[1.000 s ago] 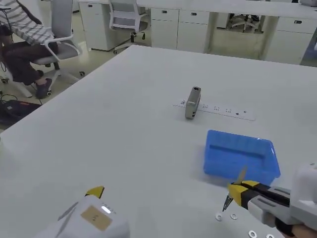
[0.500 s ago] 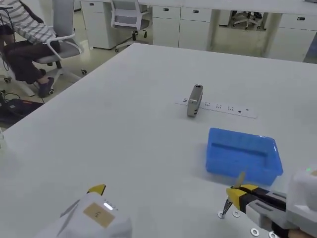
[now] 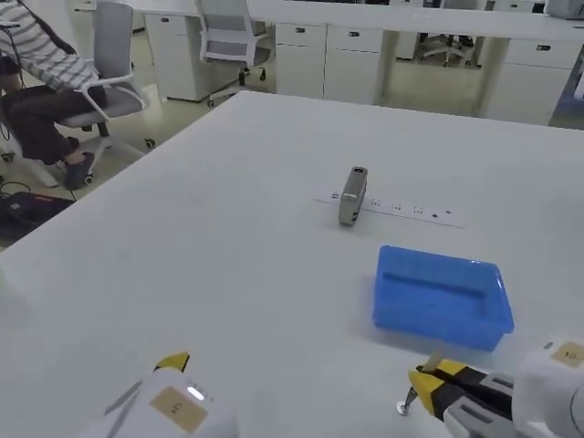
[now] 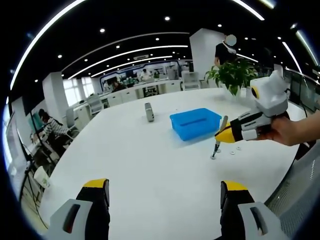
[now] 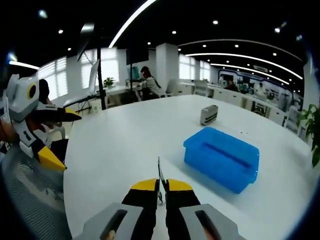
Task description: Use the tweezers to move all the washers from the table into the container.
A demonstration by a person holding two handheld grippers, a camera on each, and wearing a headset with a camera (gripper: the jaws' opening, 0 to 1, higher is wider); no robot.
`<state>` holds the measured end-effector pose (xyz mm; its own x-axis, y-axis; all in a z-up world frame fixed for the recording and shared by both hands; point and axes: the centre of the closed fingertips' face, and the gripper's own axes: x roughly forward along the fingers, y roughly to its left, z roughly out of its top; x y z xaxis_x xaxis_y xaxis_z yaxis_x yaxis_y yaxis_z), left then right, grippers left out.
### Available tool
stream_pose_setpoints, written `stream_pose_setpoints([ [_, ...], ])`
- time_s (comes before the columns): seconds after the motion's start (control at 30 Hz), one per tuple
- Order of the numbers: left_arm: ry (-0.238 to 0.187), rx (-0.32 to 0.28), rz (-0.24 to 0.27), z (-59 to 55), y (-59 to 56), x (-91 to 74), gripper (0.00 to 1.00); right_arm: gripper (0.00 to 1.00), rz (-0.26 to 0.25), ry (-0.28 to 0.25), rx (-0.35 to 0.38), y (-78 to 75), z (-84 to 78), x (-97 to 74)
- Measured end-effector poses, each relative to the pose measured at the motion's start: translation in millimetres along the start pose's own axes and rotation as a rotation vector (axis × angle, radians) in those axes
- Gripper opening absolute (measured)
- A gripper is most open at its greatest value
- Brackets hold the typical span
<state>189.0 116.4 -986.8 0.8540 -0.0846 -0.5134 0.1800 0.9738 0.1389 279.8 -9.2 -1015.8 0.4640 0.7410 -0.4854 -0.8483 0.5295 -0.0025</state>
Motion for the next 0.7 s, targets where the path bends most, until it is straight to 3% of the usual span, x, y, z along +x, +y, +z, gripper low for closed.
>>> stream_pose_setpoints([
  [0.2, -0.001, 0.001, 0.001, 0.3, 0.1, -0.2, 0.94, 0.00, -0.004, 0.036, 0.016, 6.1, 5.1, -2.4],
  [0.4, 0.003, 0.006, 0.000, -0.2, -0.8, -0.1, 0.94, 0.00, -0.004, 0.056, 0.048, -3.9, 5.0, 0.8],
  [0.7, 0.006, 0.015, -0.002, -0.4, -1.8, -0.1, 0.94, 0.00, 0.006, 0.029, 0.127, -15.1, 12.5, -6.6],
])
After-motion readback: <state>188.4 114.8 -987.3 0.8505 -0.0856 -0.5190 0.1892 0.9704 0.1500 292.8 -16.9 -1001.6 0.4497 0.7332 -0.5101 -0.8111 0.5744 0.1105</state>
